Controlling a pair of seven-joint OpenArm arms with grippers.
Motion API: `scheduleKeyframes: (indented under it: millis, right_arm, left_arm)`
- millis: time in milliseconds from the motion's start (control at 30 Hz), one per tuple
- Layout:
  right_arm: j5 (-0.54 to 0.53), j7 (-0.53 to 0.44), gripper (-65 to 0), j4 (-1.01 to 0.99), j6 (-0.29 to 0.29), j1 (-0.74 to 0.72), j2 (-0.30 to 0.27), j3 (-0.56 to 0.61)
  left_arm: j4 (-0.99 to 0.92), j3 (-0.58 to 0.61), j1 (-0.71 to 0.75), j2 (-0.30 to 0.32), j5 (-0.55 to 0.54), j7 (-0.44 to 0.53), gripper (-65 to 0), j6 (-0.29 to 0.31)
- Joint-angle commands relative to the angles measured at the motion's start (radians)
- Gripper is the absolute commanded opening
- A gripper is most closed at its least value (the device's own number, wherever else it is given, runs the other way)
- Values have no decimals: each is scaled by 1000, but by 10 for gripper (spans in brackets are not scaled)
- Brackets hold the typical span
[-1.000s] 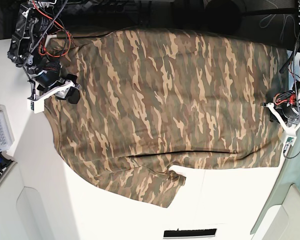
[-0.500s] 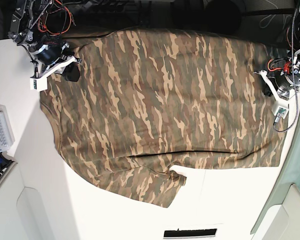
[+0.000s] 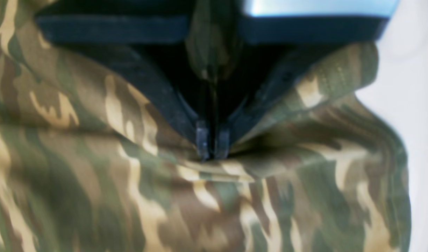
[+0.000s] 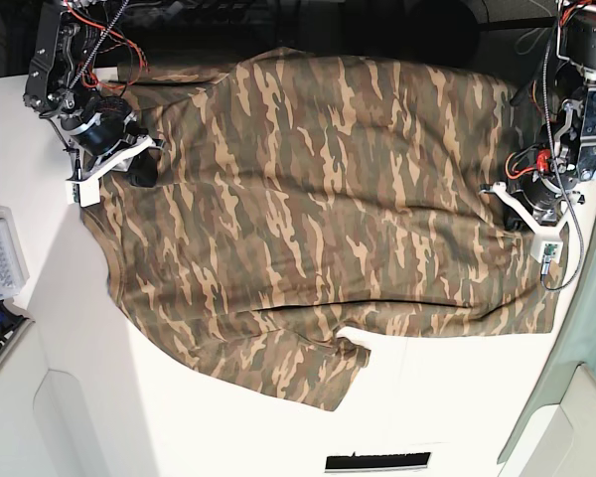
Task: Layout the t-shirt on the table in an organized manner, then fold the t-shirt properly
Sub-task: 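Pull the t-shirt edges apart with both grippers to flatten it, then release the t-shirt and lift both grippers away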
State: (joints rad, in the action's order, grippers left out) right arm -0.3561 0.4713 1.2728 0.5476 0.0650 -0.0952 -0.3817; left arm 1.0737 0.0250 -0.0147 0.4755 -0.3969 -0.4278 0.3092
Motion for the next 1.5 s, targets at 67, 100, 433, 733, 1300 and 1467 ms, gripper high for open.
scheduleKeyframes:
  millis: [67, 100, 433, 733, 1300, 1467]
  right_arm:
    - [41, -6, -650, -54, -28, -74, -41, -2]
    - [55, -8, -650, -71, -28, -95, -47, -3]
    - [55, -3, -650, -126, -28, -237, -80, -5]
    - [-61, 101, -650, 34, -27, -183, -114, -68]
    - [-307, 170, -650, 154, 17, 120, -171, -84]
    - [-332, 169, -650, 225, 22, 188, -168, -82]
  left_arm:
    - [-106, 8, -87, -25, 37, -99, -627, -2]
    - [-135, 8, -121, -30, 40, -99, -627, -2]
    - [-290, 10, -377, -39, 42, -118, -626, 3]
    - [-46, 10, -307, 78, -72, -194, -584, 80]
    - [414, -128, 214, 225, -172, -235, -584, 32]
    - [425, -166, 303, 217, -195, -231, -584, 86]
